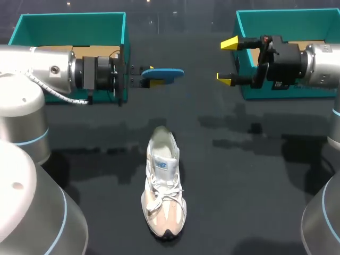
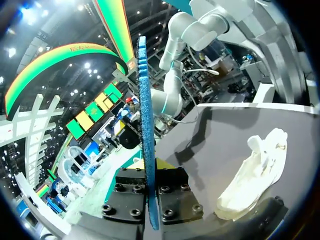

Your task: Take the shoe out of the shoebox, open the shoe tongue, remove and reinsert the insole, then place the shoe into the shoebox

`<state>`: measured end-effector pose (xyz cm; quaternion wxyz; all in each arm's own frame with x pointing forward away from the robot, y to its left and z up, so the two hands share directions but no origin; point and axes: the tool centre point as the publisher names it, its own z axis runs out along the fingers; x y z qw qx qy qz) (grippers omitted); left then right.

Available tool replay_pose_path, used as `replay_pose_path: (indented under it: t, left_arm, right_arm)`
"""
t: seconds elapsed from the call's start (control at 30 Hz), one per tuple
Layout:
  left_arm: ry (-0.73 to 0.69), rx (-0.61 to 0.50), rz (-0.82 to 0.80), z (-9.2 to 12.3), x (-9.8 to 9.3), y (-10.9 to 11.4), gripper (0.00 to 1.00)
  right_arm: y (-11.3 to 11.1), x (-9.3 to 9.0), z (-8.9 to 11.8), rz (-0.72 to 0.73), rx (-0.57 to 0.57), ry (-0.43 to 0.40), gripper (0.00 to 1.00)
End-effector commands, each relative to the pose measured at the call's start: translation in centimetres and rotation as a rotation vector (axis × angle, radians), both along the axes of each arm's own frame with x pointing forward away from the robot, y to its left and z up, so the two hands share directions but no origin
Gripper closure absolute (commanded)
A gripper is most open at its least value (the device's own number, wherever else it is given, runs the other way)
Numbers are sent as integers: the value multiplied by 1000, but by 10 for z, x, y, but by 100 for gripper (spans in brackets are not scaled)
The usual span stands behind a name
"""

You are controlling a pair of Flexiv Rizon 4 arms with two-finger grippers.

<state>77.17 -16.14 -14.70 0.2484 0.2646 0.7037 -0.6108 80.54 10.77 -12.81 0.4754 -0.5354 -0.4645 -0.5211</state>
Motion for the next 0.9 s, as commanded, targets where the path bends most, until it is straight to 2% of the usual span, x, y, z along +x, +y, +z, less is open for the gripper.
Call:
replay_pose_path:
  t: [0.03, 0.2, 0.4, 0.53, 0.9]
  left_arm:
    - [2, 10, -12, 2, 3, 0, 100]
    - [457, 19, 118, 10, 17, -7, 100]
    - [891, 43, 144, 30, 11, 1, 100]
    - [1066, 38, 166, 38, 6, 4, 100]
    - [1402, -16, 181, 42, -2, 5, 100]
  right_arm:
    - [1, -1, 0, -1, -1, 1, 0]
    - [1, -1, 0, -1, -1, 1, 0]
    - [1, -1, 0, -1, -1, 1, 0]
    - [1, -1, 0, -1, -1, 1, 0]
    - [1, -1, 0, -1, -1, 1, 0]
